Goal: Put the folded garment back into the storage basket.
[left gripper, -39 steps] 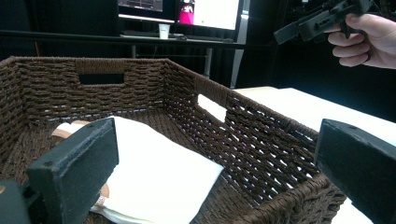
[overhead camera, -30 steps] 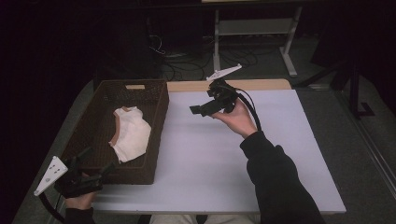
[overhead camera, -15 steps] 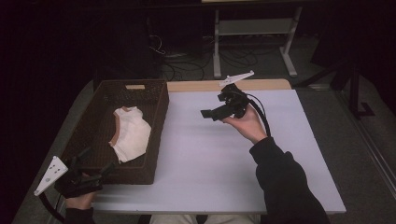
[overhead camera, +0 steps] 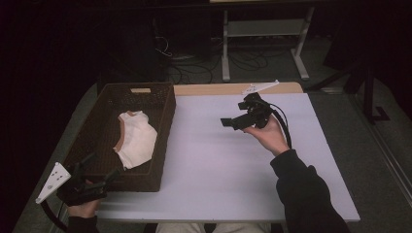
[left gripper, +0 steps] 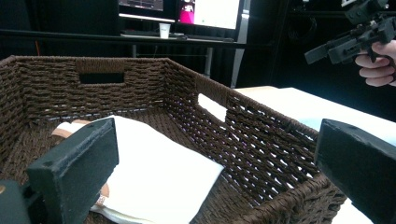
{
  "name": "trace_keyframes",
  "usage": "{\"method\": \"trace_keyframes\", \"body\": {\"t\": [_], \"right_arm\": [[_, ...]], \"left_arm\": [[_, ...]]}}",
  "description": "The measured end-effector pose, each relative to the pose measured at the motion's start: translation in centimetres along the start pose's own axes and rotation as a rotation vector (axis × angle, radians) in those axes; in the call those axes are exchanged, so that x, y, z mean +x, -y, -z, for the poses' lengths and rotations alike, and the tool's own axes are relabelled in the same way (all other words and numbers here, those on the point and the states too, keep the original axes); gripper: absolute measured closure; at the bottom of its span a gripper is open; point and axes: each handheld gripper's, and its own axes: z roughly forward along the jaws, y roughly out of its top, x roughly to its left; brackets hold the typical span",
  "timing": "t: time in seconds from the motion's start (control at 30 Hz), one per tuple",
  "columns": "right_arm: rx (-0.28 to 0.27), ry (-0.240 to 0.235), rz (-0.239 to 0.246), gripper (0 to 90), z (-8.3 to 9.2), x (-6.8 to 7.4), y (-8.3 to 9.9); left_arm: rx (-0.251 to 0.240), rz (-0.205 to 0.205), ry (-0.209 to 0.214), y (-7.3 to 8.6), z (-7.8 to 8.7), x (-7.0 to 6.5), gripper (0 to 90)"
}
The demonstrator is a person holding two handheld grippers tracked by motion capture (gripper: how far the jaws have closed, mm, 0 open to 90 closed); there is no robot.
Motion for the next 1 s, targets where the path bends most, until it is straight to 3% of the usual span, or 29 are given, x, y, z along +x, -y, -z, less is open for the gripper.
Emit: {"method": "trace_keyframes", "body": {"t": [1.0], "right_arm": [[-0.011,0.045,-0.018,0.0,4.1,-0.7,5.1]], "left_arm": [[0.008,0.000,-0.007,0.1,0.0,-0.1,0.0]]}}
